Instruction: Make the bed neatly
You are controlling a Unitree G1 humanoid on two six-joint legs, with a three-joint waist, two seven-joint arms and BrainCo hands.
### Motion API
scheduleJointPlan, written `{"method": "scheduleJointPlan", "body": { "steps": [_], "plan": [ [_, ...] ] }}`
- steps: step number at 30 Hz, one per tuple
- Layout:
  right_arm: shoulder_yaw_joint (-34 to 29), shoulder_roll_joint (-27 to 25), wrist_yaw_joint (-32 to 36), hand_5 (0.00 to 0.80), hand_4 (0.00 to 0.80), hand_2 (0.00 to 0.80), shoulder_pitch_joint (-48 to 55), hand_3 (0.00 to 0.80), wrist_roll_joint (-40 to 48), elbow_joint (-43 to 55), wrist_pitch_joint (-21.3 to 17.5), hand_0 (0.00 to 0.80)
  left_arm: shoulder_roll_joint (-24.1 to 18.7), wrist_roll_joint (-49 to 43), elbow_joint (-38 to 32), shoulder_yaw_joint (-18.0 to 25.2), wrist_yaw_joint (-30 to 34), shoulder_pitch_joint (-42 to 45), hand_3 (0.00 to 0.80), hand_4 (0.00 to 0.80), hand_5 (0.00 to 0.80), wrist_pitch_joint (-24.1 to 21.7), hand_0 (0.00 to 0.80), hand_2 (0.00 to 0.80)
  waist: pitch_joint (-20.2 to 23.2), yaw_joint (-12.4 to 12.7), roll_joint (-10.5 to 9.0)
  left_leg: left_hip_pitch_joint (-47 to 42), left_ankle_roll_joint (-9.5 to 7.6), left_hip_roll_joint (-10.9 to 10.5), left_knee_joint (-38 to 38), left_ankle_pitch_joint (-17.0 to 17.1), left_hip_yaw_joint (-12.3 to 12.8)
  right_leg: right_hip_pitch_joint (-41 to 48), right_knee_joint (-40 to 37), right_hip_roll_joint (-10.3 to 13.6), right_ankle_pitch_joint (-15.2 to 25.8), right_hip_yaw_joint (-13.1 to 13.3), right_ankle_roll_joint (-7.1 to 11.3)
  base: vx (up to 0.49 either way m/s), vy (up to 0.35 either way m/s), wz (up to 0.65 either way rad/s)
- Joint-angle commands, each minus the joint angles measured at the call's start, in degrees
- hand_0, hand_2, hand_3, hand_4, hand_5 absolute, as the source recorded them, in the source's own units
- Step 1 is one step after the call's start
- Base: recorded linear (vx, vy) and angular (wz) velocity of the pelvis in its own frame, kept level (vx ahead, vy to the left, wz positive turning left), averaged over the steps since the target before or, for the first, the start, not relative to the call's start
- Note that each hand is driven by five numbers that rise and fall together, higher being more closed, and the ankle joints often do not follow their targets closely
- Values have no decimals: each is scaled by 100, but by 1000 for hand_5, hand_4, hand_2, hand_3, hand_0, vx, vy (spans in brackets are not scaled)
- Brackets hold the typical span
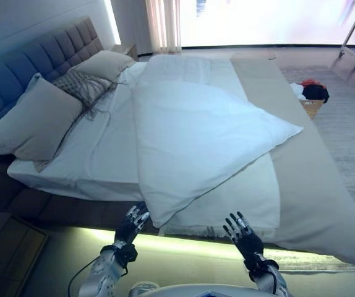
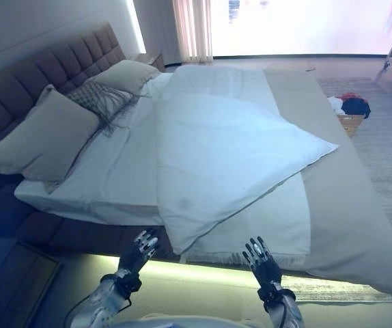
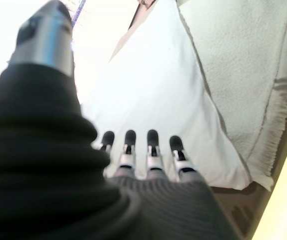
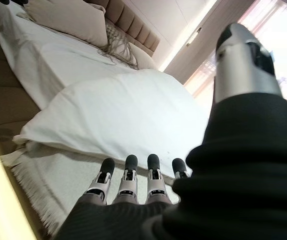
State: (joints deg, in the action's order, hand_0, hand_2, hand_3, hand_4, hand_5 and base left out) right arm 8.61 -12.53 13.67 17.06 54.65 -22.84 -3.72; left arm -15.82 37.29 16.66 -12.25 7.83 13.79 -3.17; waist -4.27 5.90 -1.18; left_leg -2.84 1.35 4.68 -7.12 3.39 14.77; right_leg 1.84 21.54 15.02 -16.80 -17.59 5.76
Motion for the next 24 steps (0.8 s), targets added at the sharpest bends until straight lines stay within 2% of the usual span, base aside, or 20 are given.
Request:
{"method": "scheduleJointPlan", "body": {
  "steps": [1, 3, 5, 8, 11, 15, 18, 21, 23, 24],
  "plan": [
    [-220, -202, 257, 0, 0, 0, -186, 0, 69, 448, -154, 0, -224, 257, -757, 263, 4, -156, 0, 0, 0, -410, 0, 0, -444, 7, -341, 477, 129, 139, -1503, -627, -232, 377, -1948, -292, 2029, -469, -37, -91, -57, 2],
    [-199, -260, 271, 0, 0, 0, -253, 0, 198, 441, -169, 0, -205, 303, -687, 295, 75, -158, 0, 0, 0, -466, 0, 0, -494, 63, -336, 421, 171, 108, -1313, -505, -329, 429, -2084, -439, 2057, -431, -67, -6, -50, 1],
    [-156, -294, 185, 0, 0, 0, -317, 0, 162, 383, -140, 0, -114, 265, -630, 299, 87, -65, 0, 0, 0, -548, 0, 0, -444, 144, -338, 331, 96, -80, -989, -599, -518, 436, -2205, -544, 2067, -338, -55, 33, -10, -6],
    [-182, -223, 140, 0, 0, 0, -275, 0, 158, 361, -67, 0, 11, 165, -638, 341, 204, 94, 0, 0, 0, -549, 0, 0, -360, 160, -294, 281, 89, -164, -985, -533, -536, 489, -2300, -626, 2099, -181, -53, 40, 48, -9],
    [-253, -131, 218, 0, 0, 0, -123, 0, 84, 352, -156, 0, 24, 107, -774, 323, 204, 166, 0, 0, 0, -445, 0, 0, -316, 145, -291, 230, 54, -211, -957, -681, -456, 525, -2307, -548, 2109, -142, -8, 71, 100, -16],
    [-317, 8, 128, 0, 0, 0, -83, 0, 156, 336, -137, 0, 0, 107, -737, 334, 132, 125, 0, 0, 0, -417, 0, 0, -231, 75, -261, -70, -89, -272, -587, -922, -253, 614, -2228, -327, 2106, -191, 127, 102, 160, -3],
    [-293, 137, 136, 0, 0, 0, -103, 0, -25, 342, -108, 0, -49, 192, -754, 410, -19, 76, 0, 0, 0, -357, 0, 0, -189, 33, -211, -215, -219, -325, -381, -948, -197, 515, -1920, -120, 2029, -128, 237, 80, 191, 1],
    [-223, 270, 12, 0, 0, 0, -169, 0, -79, 367, -203, 0, -99, 370, -663, 484, -147, -52, 0, 0, 0, -327, 0, 0, -236, 10, -186, -256, -440, -477, -336, -1024, -303, 70, -1086, 291, 2177, 23, 333, 43, 240, 17],
    [-183, 323, -73, 0, 0, 0, -195, 0, -100, 432, -330, 0, -121, 367, -552, 475, -150, -125, 0, 0, 0, -274, 0, 0, -274, 37, -131, -165, -691, -684, -358, -1107, -520, -345, -119, 560, 2287, 260, 279, 30, 319, 28],
    [-156, 319, -95, 0, 0, 0, -198, 0, -84, 455, -381, 0, -137, 313, -504, 429, -134, -145, 0, 0, 0, -283, 0, 0, -272, 46, -103, -143, -766, -768, -343, -1104, -597, -506, 253, 620, 2359, 360, 255, 55, 352, 26]
  ]
}}
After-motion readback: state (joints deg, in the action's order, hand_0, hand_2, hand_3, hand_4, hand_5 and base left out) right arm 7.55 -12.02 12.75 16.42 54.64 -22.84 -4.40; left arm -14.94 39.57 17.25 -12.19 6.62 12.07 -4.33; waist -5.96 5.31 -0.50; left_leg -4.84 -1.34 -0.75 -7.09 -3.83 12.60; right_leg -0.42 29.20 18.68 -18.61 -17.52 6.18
